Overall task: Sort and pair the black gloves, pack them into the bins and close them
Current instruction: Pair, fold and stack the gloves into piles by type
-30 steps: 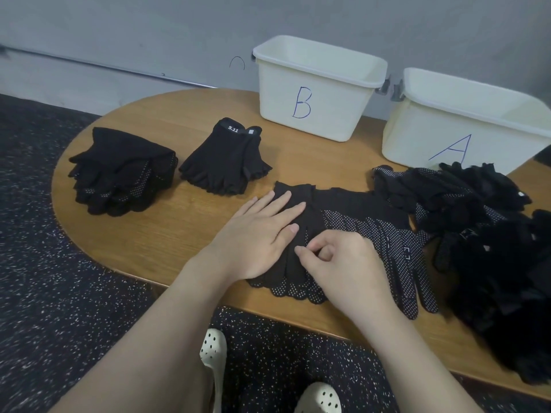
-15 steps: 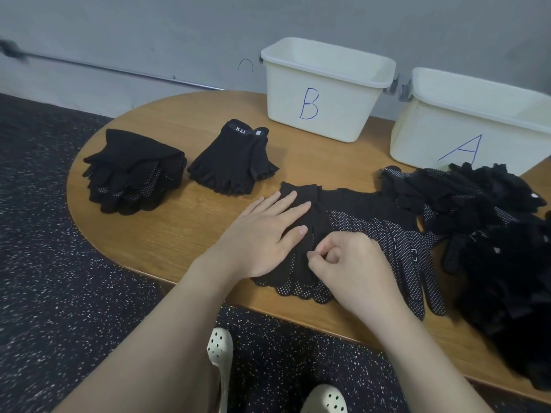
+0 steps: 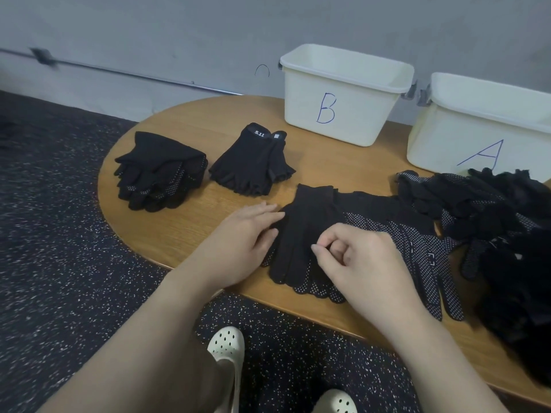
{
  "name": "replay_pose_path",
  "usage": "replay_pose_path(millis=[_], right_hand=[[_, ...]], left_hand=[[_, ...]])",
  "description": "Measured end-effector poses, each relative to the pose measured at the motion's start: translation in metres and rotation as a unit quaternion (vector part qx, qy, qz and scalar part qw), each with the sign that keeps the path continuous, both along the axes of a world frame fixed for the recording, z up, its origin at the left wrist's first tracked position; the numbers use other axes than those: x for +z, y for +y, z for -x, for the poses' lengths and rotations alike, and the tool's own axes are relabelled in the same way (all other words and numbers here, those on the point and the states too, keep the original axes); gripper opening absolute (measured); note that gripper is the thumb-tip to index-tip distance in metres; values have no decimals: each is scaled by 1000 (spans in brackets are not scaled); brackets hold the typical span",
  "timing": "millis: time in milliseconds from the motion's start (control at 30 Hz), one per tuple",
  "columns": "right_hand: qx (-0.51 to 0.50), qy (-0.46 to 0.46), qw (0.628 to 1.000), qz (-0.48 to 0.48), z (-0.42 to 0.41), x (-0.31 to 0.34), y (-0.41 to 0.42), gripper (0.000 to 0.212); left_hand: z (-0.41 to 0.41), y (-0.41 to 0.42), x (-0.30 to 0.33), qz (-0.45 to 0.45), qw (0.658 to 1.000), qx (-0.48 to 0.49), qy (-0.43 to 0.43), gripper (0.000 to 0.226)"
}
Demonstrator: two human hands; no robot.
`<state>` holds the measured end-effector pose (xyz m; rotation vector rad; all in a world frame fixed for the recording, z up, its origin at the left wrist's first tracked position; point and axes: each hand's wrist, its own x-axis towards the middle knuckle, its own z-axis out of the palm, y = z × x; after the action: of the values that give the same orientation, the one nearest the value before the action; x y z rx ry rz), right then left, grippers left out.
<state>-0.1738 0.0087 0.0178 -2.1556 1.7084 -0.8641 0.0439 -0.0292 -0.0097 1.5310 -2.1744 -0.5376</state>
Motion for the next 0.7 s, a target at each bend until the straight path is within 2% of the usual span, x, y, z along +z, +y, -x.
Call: replay_pose_path(millis=[133,267,367,533,700], right_hand=[[-20,59,995,-79,-12,-4,-5,28],[-55,75,989,-119,-19,-5,-12,33],[-43,60,985,-154,-19,-3,-15,30],[-20,-21,981,-193,-11,0,-14,24],[-11,7,984,-176,-12,0,-12,24]], left_hand=[[-1,7,-3,15,999,-13,-32,49],[0,7,-6,23,998,-16,-57,52],[-1,6,-7,22,998,-20,-63,52],[-4,5,-7,19,998,-21,-49,48],[-4,5,-6,14,999,-22,-43,48]])
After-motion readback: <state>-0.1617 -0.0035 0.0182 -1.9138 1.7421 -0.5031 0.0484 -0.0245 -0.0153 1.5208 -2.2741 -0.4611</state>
